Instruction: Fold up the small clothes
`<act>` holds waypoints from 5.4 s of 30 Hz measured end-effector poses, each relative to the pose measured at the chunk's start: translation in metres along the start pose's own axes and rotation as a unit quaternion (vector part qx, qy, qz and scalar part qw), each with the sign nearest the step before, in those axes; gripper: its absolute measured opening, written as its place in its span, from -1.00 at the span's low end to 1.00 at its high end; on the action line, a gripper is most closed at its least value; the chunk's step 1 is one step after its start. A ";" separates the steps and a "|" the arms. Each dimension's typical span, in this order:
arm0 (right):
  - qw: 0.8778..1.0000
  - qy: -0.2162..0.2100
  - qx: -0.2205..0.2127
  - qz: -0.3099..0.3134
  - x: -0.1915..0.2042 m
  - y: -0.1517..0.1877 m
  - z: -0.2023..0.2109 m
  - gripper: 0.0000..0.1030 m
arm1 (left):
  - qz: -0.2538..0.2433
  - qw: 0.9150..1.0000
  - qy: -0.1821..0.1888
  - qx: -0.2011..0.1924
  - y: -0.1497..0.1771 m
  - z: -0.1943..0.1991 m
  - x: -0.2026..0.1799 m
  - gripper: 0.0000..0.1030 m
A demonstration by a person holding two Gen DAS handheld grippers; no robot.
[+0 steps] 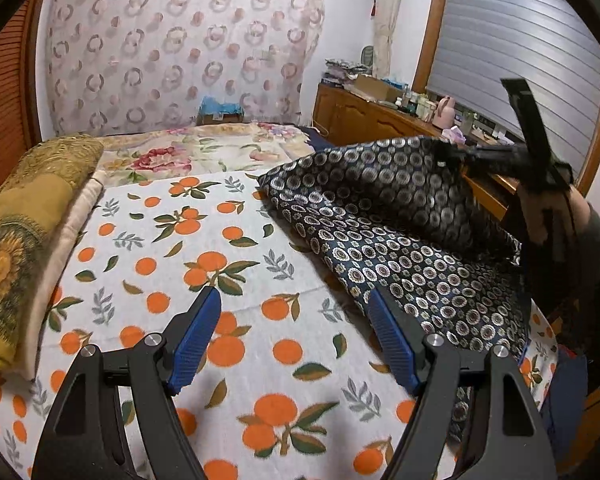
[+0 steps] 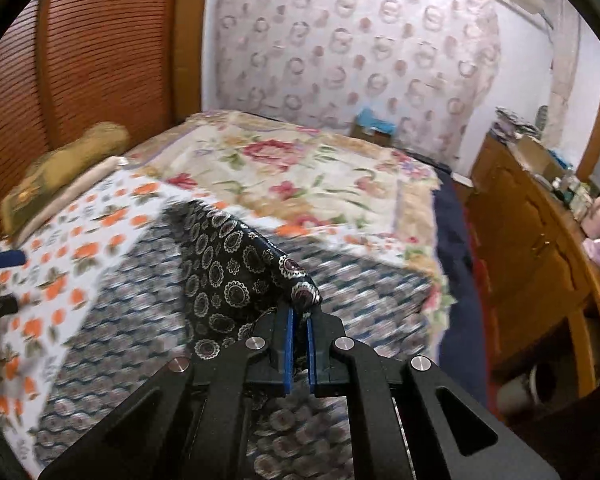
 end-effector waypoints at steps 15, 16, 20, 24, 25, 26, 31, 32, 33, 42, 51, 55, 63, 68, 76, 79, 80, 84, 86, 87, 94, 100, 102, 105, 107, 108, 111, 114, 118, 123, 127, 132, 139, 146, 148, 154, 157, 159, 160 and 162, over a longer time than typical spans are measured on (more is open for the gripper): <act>0.996 0.077 0.033 -0.007 -0.043 -0.040 -0.077 -0.45 | -0.016 0.999 0.000 0.034 -0.007 -0.033 -0.006 0.49; 0.996 0.085 0.031 -0.007 -0.041 -0.040 -0.075 -0.25 | -0.016 0.999 0.000 0.036 -0.006 -0.034 -0.007 0.49; 0.996 0.088 0.022 -0.011 -0.024 -0.033 -0.058 0.05 | -0.016 0.999 0.002 0.039 -0.006 -0.036 -0.008 0.49; 0.999 0.044 0.027 -0.009 -0.005 -0.018 -0.043 0.05 | -0.017 0.999 0.007 0.038 -0.005 -0.035 -0.013 0.49; 0.999 0.033 0.030 -0.006 0.002 -0.013 -0.040 0.05 | -0.017 0.999 0.007 0.038 -0.004 -0.034 -0.014 0.49; 0.999 0.021 0.036 -0.002 0.011 -0.005 -0.038 0.05 | -0.017 0.999 0.007 0.038 -0.004 -0.034 -0.014 0.49; 0.998 -0.003 0.070 -0.007 0.032 0.030 -0.043 0.04 | -0.017 0.999 0.013 0.034 -0.002 -0.031 -0.019 0.49; 0.997 -0.002 0.076 -0.009 0.033 0.035 -0.046 0.03 | -0.017 0.999 0.014 0.034 -0.001 -0.031 -0.020 0.49; 0.997 -0.001 0.082 -0.015 0.034 0.040 -0.048 -0.08 | -0.018 0.999 0.016 0.034 -0.001 -0.031 -0.021 0.49; 0.998 0.020 0.047 -0.030 0.030 0.066 -0.038 -0.98 | -0.020 0.999 0.019 0.036 0.004 -0.029 -0.030 0.49; 0.995 0.063 0.044 -0.062 0.025 0.083 -0.008 -0.86 | -0.025 0.999 0.022 0.033 0.009 -0.022 -0.041 0.49; 0.995 0.062 0.034 -0.068 0.029 0.091 0.010 -0.40 | -0.030 0.999 0.020 0.030 0.010 -0.016 -0.047 0.49; 0.995 0.064 0.023 -0.070 0.033 0.111 0.053 0.02 | -0.038 0.999 0.023 0.028 0.019 -0.003 -0.060 0.49; 0.995 0.043 0.021 -0.084 0.034 0.131 0.077 0.02 | -0.035 0.998 0.030 0.043 0.032 -0.003 -0.066 0.49; 0.994 0.053 0.023 -0.093 0.038 0.166 0.114 0.02 | -0.029 0.995 0.045 0.082 0.056 -0.007 -0.077 0.49; 0.993 0.052 0.023 -0.099 0.041 0.175 0.124 0.02 | -0.031 0.994 0.053 0.093 0.062 -0.010 -0.083 0.49; 0.993 0.052 0.024 -0.100 0.041 0.178 0.127 0.02 | -0.035 0.993 0.056 0.098 0.065 -0.011 -0.086 0.49; 0.991 0.052 0.031 -0.116 0.039 0.187 0.130 0.03 | -0.047 0.992 0.063 0.103 0.070 -0.013 -0.096 0.49; 0.990 0.051 0.037 -0.125 0.037 0.194 0.128 0.03 | -0.052 0.991 0.067 0.104 0.071 -0.012 -0.099 0.39; 0.990 0.049 0.041 -0.129 0.037 0.196 0.126 0.03 | -0.052 0.990 0.072 0.105 0.071 -0.011 -0.099 0.27; 0.987 0.023 0.049 -0.153 0.031 0.197 0.111 0.03 | -0.051 0.990 0.076 0.107 0.071 -0.010 -0.100 -0.06; 0.984 0.003 0.050 -0.169 0.026 0.194 0.100 0.02 | -0.053 0.990 0.074 0.107 0.072 -0.010 -0.101 -0.06; 0.983 0.001 0.048 -0.178 0.025 0.193 0.098 0.03 | -0.053 0.990 0.074 0.107 0.071 -0.010 -0.102 -0.06; 0.982 0.003 0.045 -0.185 0.023 0.191 0.096 0.02 | -0.054 0.990 0.078 0.107 0.072 -0.009 -0.103 -0.06; 0.981 0.006 0.048 -0.187 0.021 0.192 0.093 0.02 | -0.055 0.989 0.089 0.108 0.074 -0.008 -0.105 -0.14; 0.981 0.009 0.049 -0.185 0.022 0.191 0.092 0.02 | -0.056 0.988 0.096 0.110 0.075 -0.008 -0.106 -0.33; 0.984 0.027 0.051 -0.170 0.026 0.191 0.091 -0.18 | -0.060 0.987 0.101 0.112 0.077 -0.007 -0.109 -0.48; 0.987 0.040 0.044 -0.149 0.029 0.188 0.096 -0.81 | -0.064 0.986 0.105 0.114 0.077 -0.007 -0.111 -0.80; 0.989 0.001 0.039 -0.144 0.037 0.186 0.101 -0.89 | -0.074 0.984 0.115 0.112 0.076 -0.003 -0.113 -0.93; 0.988 -0.010 0.008 -0.153 0.036 0.179 0.119 -0.91 | -0.065 0.986 0.132 0.077 0.060 0.019 -0.107 -0.95; 0.985 -0.037 -0.020 -0.164 0.039 0.174 0.141 -0.91 | -0.061 0.988 0.132 0.054 0.049 0.040 -0.098 -0.95; 0.984 -0.058 -0.045 -0.164 0.045 0.176 0.166 -0.91 | -0.058 0.990 0.128 0.030 0.042 0.062 -0.088 -0.95; 0.982 -0.073 -0.064 -0.165 0.051 0.189 0.183 -0.91 | -0.052 0.991 0.122 0.005 0.037 0.079 -0.080 -0.95; 0.980 -0.063 -0.094 -0.162 0.040 0.170 0.174 -0.92 | -0.038 0.993 0.107 -0.019 0.001 0.066 -0.068 -0.96; 0.979 -0.059 -0.107 -0.165 0.033 0.159 0.166 -0.92 | -0.036 0.994 0.101 -0.024 -0.013 0.057 -0.065 -0.96; 0.978 -0.051 -0.109 -0.173 0.017 0.148 0.134 -0.92 | -0.027 0.994 0.099 -0.023 -0.038 0.031 -0.060 -0.96; 0.978 -0.049 -0.105 -0.173 0.014 0.143 0.118 -0.92 | -0.030 0.995 0.091 -0.021 -0.052 0.014 -0.058 -0.95; 0.978 -0.047 -0.104 -0.173 0.011 0.137 0.112 -0.92 | -0.032 0.996 0.084 -0.018 -0.059 0.004 -0.059 -0.95; 0.978 -0.046 -0.104 -0.174 0.009 0.134 0.107 -0.92 | -0.033 0.996 0.080 -0.017 -0.063 -0.001 -0.058 -0.96; 0.978 -0.045 -0.104 -0.175 0.007 0.125 0.100 -0.92 | -0.035 0.997 0.073 -0.014 -0.072 -0.014 -0.057 -0.96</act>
Point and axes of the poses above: each gripper's, at about its wrist camera, not at the fingertips, and z roughly against the way its jaws point, x to its left, y to its underside, the point moved 2 cm from there along -z, roughly the way its jaws point, and after that the axes turned 2 degrees about z, right-handed, at the moved point
